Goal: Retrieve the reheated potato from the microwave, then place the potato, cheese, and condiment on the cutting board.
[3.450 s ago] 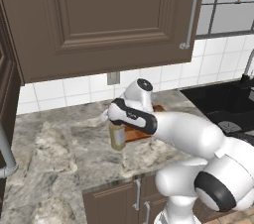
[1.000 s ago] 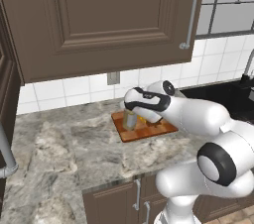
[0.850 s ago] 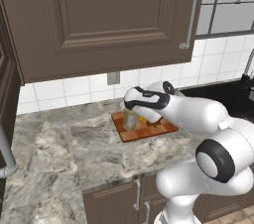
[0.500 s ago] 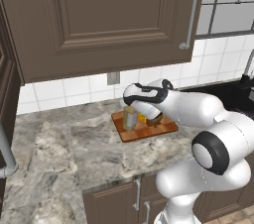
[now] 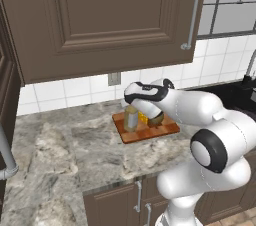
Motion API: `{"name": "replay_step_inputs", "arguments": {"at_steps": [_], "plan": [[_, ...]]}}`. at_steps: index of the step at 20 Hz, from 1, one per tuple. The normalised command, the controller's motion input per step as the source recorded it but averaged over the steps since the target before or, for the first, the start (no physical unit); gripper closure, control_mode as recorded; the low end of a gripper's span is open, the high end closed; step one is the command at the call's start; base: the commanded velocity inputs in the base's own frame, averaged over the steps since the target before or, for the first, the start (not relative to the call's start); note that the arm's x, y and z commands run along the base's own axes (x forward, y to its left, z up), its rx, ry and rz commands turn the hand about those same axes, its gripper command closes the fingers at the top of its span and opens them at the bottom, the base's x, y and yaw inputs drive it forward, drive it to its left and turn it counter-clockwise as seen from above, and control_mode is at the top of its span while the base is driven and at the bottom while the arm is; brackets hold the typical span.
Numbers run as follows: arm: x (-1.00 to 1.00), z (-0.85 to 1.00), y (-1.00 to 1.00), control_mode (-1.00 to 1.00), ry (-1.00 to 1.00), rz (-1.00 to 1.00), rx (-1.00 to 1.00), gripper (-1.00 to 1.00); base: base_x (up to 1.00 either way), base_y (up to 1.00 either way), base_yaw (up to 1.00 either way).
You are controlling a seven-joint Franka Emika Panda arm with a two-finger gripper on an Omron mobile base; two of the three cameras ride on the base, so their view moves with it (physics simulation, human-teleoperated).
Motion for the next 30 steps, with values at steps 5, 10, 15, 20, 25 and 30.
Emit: {"name": "replay_step_inputs", "arguments": {"at_steps": [5,10,15,20,25,30], "plan": [[-0.01,-0.09,-0.01,-1.0,0.0,0.0,0.0,-1.0,0.0,0.0,0.0],[-0.05,-0.01,-0.01,-1.0,0.01,-0.01,0.0,-1.0,0.0,0.0,0.0],[-0.18,0.0,-0.02,-1.0,0.03,-0.02,0.0,-1.0,0.0,0.0,0.0],[-0.23,0.0,-0.01,-1.0,0.08,-0.02,0.0,-1.0,0.0,0.0,0.0],[-0.26,0.07,-0.07,-1.0,0.11,-0.03,0.0,-1.0,0.0,0.0,0.0],[-0.42,0.24,-0.18,-1.0,0.08,-0.07,0.0,-1.0,0.0,0.0,0.0]]}}
